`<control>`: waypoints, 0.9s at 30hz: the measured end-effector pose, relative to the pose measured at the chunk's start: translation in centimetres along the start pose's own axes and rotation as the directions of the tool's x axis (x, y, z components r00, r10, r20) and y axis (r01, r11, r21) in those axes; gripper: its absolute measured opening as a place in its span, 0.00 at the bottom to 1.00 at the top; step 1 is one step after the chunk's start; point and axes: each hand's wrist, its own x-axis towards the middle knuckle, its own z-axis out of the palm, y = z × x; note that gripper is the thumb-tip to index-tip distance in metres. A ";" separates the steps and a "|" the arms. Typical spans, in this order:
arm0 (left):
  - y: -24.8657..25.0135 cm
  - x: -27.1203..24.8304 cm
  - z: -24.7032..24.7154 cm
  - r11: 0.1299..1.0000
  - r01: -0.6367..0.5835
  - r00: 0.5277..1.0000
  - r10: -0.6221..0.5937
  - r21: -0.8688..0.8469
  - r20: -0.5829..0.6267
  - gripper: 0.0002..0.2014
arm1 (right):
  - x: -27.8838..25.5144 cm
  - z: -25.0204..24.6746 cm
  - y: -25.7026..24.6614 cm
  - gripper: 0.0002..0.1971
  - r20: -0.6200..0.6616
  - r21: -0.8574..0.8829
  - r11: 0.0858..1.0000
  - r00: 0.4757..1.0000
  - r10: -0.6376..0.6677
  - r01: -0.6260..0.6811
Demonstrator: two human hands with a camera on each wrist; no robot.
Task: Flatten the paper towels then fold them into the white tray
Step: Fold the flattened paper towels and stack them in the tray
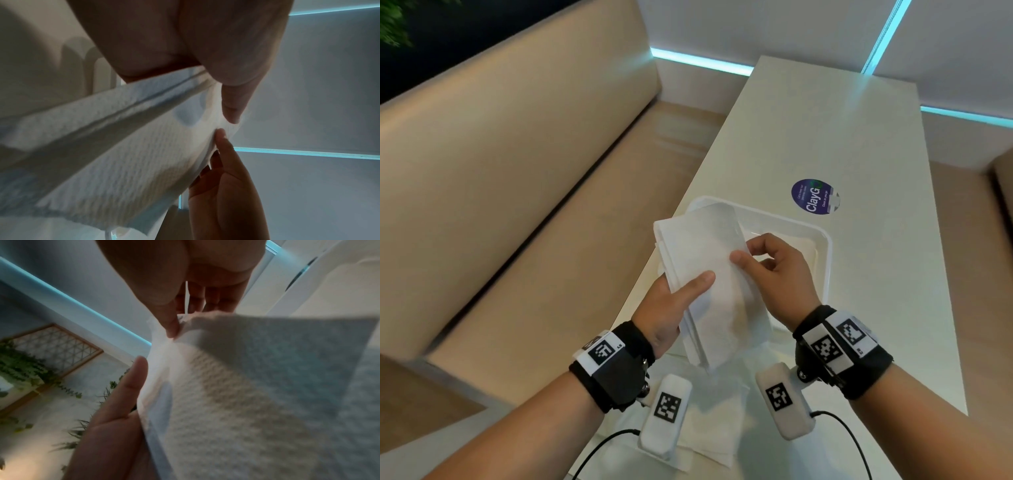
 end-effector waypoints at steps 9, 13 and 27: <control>0.6 0.2 0.6 0.997 0.005 0.998 -0.010 -0.071 -0.064 0.26 | -0.6 0.6 -0.2 0.09 -0.037 -0.122 0.988 0.994 -0.103 0.098; 0.5 0.2 0.2 0.995 0.040 0.997 -0.046 -0.088 -0.060 0.28 | -0.4 0.4 -0.2 0.05 -0.011 -0.030 0.997 0.997 -0.073 0.072; 0.7 0.8 -0.3 0.984 0.101 0.991 -0.113 -0.147 -0.077 0.24 | 0.0 -1.1 0.4 0.04 0.080 0.042 0.999 0.997 0.020 -0.023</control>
